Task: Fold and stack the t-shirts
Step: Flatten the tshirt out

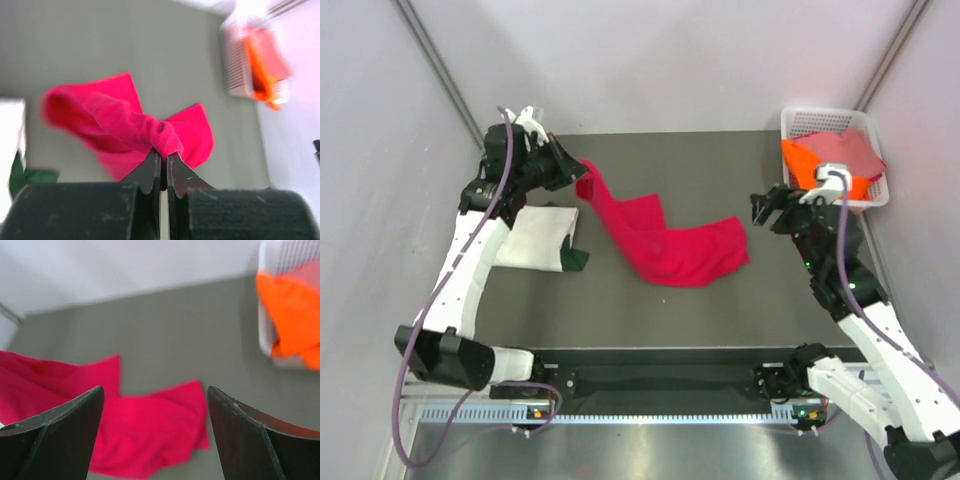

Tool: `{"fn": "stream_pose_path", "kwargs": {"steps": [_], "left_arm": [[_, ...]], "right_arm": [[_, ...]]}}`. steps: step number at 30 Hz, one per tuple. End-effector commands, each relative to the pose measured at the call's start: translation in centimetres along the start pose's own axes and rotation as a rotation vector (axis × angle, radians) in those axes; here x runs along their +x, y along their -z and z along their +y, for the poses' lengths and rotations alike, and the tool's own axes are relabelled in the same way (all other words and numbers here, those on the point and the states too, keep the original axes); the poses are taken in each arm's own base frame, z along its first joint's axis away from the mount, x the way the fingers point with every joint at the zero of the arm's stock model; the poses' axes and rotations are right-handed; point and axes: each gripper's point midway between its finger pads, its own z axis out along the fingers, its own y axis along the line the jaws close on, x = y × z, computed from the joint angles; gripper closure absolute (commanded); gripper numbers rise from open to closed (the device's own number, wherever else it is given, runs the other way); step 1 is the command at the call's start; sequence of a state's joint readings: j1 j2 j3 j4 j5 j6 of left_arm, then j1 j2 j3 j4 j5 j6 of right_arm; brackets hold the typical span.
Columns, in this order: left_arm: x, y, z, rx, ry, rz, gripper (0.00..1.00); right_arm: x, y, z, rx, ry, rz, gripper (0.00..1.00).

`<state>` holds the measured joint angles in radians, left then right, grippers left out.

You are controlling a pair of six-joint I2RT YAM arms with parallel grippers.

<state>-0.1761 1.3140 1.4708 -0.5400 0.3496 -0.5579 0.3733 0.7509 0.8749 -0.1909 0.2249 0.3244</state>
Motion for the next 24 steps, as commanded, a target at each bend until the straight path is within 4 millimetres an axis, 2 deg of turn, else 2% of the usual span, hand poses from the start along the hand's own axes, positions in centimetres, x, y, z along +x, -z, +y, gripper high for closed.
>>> {"fn": "stream_pose_path", "kwargs": {"steps": [1, 3, 4, 6, 8, 9, 11, 12, 13, 14, 15, 16, 17, 18, 19, 20, 21, 22, 23, 24], "left_arm": [[4.3, -2.5, 4.8, -0.121, 0.105, 0.152, 1.00], [5.6, -3.6, 5.8, -0.126, 0.118, 0.193, 1.00], [5.9, -3.8, 6.1, -0.129, 0.114, 0.199, 1.00], [6.4, -4.0, 6.8, -0.152, 0.111, 0.206, 1.00], [6.6, -3.6, 7.4, -0.181, 0.094, 0.196, 1.00], [6.7, -3.5, 7.7, -0.190, 0.089, 0.193, 1.00], [7.1, -3.1, 8.5, -0.221, 0.073, 0.187, 1.00], [7.4, -2.9, 8.6, -0.227, 0.072, 0.188, 1.00], [8.1, -2.8, 9.2, -0.238, 0.066, 0.201, 1.00], [8.2, -2.6, 9.3, -0.244, 0.059, 0.197, 1.00], [8.3, -2.5, 9.4, -0.247, 0.055, 0.198, 1.00], [8.6, -2.3, 9.7, -0.254, 0.054, 0.199, 1.00], [8.8, -2.1, 9.8, -0.261, 0.052, 0.199, 1.00], [9.1, -2.1, 10.1, -0.267, 0.053, 0.204, 1.00], [9.1, -1.9, 10.1, -0.270, 0.051, 0.199, 1.00], [9.3, -1.9, 10.2, -0.270, 0.052, 0.201, 1.00], [9.3, -1.8, 10.2, -0.272, 0.049, 0.198, 1.00], [9.2, -1.7, 10.1, -0.272, 0.049, 0.197, 1.00], [9.3, -1.7, 10.2, -0.274, 0.049, 0.197, 1.00], [9.3, -1.6, 10.2, -0.275, 0.047, 0.197, 1.00]], "right_arm": [[7.2, -1.1, 0.1, -0.033, 0.009, 0.211, 0.17], [10.5, -1.8, -0.2, -0.033, 0.006, 0.300, 0.20], [11.2, -2.3, -0.1, -0.038, 0.006, 0.308, 0.21], [14.2, -3.2, -0.7, -0.017, 0.012, 0.381, 0.24], [15.2, -4.2, -0.8, -0.007, 0.015, 0.407, 0.31], [16.7, -4.9, -1.1, 0.014, 0.011, 0.452, 0.34], [17.4, -6.1, -1.3, 0.037, 0.008, 0.468, 0.39], [18.7, -6.8, -1.9, 0.067, 0.009, 0.501, 0.41], [18.5, -7.5, -1.7, 0.074, 0.007, 0.499, 0.41], [19.6, -8.3, -1.9, 0.089, 0.008, 0.526, 0.41], [19.8, -8.9, -1.9, 0.096, 0.001, 0.532, 0.41], [19.2, -10.0, -1.5, 0.094, -0.006, 0.520, 0.41], [20.5, -10.7, -1.8, 0.114, -0.006, 0.558, 0.41], [19.7, -12.0, -1.5, 0.114, -0.014, 0.539, 0.41], [19.9, -12.7, -1.7, 0.129, -0.020, 0.548, 0.43], [21.3, -13.3, -2.5, 0.159, -0.024, 0.582, 0.45], [20.5, -14.4, -2.2, 0.157, -0.029, 0.562, 0.46], [20.5, -14.9, -2.4, 0.165, -0.031, 0.561, 0.46], [21.4, -15.5, -2.9, 0.183, -0.024, 0.579, 0.46], [20.8, -16.3, -2.8, 0.186, -0.024, 0.569, 0.46]]}}
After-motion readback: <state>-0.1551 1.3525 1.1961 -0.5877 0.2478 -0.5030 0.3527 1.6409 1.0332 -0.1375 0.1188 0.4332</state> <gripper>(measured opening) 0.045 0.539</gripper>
